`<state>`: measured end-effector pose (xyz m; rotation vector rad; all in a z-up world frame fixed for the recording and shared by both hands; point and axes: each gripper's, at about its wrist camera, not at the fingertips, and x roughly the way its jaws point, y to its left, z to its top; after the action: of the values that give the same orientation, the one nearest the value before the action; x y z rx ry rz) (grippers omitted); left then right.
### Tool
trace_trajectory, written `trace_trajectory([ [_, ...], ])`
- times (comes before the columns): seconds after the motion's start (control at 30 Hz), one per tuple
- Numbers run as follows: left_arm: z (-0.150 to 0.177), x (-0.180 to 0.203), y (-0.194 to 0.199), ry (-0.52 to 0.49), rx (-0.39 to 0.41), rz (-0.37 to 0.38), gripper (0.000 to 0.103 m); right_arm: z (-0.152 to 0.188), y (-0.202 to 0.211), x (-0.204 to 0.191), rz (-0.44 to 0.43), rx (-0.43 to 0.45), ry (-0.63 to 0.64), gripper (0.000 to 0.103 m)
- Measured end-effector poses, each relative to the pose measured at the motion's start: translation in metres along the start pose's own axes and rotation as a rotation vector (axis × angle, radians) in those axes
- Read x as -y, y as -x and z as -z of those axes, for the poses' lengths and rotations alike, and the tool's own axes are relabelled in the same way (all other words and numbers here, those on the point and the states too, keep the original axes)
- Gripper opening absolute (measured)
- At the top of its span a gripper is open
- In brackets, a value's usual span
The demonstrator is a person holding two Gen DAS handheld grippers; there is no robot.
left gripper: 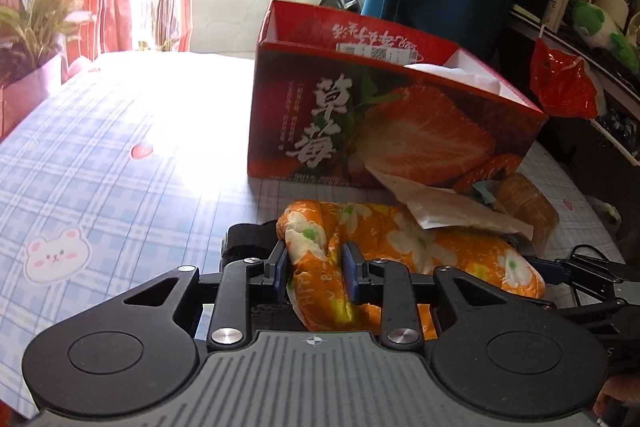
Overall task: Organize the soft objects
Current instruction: 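Lift the orange floral item with both grippers toward the red box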
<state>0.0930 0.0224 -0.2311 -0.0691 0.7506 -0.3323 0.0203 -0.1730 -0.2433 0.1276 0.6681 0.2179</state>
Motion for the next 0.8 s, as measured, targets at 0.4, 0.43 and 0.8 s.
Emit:
trace_trajectory([
  [0.4, 0.006, -0.01, -0.004, 0.035, -0.004, 0.016, 0.03, 0.0, 0.001, -0.005, 0.038, 0.015, 0.045, 0.047],
  [0.43, 0.006, -0.01, -0.003, 0.035, 0.0, 0.016, 0.03, -0.001, 0.003, -0.007, 0.042, 0.026, 0.056, 0.041],
  [0.8, 0.005, -0.003, -0.003, 0.017, 0.013, 0.008, 0.028, -0.003, 0.008, -0.008, 0.041, 0.057, 0.074, 0.028],
])
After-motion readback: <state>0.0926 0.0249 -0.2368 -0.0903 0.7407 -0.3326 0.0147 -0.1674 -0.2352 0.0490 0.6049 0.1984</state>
